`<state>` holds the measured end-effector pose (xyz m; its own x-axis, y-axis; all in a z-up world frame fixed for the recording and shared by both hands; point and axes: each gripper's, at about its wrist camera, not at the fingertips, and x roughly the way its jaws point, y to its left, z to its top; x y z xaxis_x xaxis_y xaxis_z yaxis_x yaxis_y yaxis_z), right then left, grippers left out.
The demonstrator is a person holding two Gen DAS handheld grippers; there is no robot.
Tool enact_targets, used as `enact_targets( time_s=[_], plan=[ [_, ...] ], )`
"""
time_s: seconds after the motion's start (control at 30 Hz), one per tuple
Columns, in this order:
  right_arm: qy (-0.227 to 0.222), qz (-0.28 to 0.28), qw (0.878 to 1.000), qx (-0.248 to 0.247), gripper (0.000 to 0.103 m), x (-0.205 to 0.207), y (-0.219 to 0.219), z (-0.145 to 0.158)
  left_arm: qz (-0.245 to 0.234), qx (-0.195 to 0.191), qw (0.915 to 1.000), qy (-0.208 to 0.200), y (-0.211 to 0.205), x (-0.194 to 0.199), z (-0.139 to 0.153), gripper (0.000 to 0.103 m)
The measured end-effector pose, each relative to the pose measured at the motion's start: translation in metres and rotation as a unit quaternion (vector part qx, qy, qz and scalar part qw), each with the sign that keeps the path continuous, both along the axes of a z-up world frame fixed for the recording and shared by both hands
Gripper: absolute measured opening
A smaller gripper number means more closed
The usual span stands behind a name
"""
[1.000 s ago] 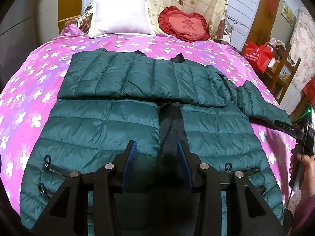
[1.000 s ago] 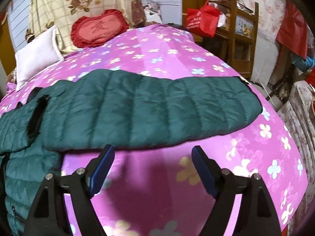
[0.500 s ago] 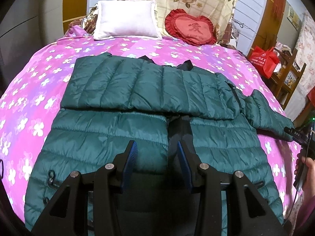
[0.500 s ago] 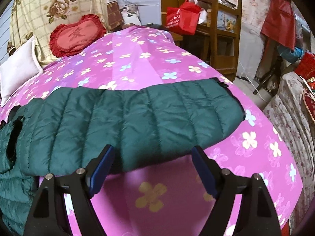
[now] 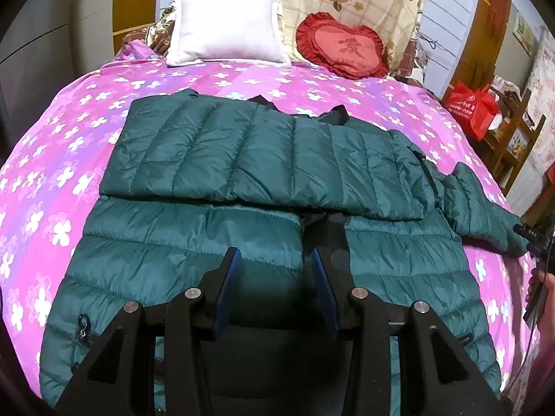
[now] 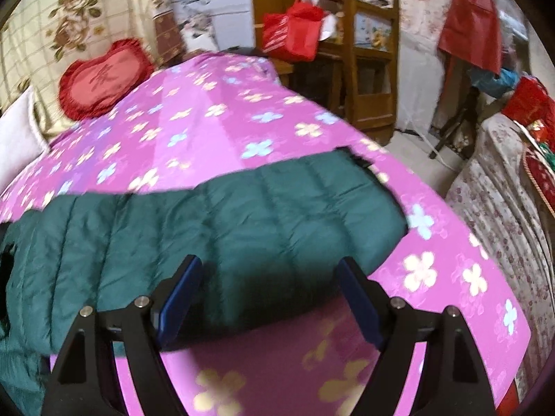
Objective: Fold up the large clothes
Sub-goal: 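Grasp the other sleeve cuff with the right tool and lift it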
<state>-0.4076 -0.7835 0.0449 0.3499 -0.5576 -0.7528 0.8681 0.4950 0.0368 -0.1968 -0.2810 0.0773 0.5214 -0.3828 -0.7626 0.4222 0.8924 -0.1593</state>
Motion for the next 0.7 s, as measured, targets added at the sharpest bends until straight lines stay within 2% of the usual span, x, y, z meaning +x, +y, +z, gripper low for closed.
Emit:
enact_targets(
  time_s=[0.1,0.3,0.4,0.57,0.7],
  plan=[
    [-0.010,-0.031,0.999,0.004,0.088,-0.008,-0.016,0.000,0.005,-0.003,1.0000,0.002,0.001,0.003,-0.002,0.032],
    [-0.041,-0.086,0.995,0.020,0.089,-0.027,-0.051,-0.008,0.008,-0.001,0.9999,0.009,0.002,0.006,-0.009,0.032],
    [-0.046,-0.094,0.994,0.028,0.089,-0.029,-0.064,-0.015,0.010,-0.004,0.9999,0.012,0.003,0.008,-0.012,0.032],
    [-0.024,-0.102,0.994,0.040,0.089,-0.026,-0.079,-0.026,0.011,-0.001,0.9998,0.017,0.004,0.010,-0.017,0.032],
    [-0.018,-0.088,0.994,0.059,0.089,-0.023,-0.081,-0.037,0.011,-0.001,0.9998,0.018,0.004,0.010,-0.017,0.032]
  ],
)
